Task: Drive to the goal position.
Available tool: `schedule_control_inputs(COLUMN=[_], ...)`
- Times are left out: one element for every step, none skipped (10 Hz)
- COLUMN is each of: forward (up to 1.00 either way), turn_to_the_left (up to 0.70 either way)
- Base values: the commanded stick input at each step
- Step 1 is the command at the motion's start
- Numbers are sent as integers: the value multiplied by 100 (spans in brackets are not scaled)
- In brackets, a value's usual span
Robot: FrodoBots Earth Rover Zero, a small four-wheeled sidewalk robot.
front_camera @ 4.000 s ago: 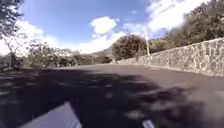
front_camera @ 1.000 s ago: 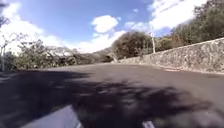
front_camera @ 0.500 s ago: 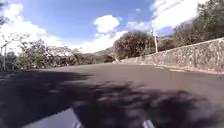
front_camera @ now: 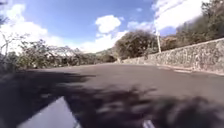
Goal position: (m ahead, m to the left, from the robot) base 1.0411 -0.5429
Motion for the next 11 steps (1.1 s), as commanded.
schedule_control_inputs(forward=[70,70,70,70,70,70,70,70,70,70,70], turn_to_the_left=[-35,-35,-35,-35,-35,-35,-35,-35,-35,-35,-35])
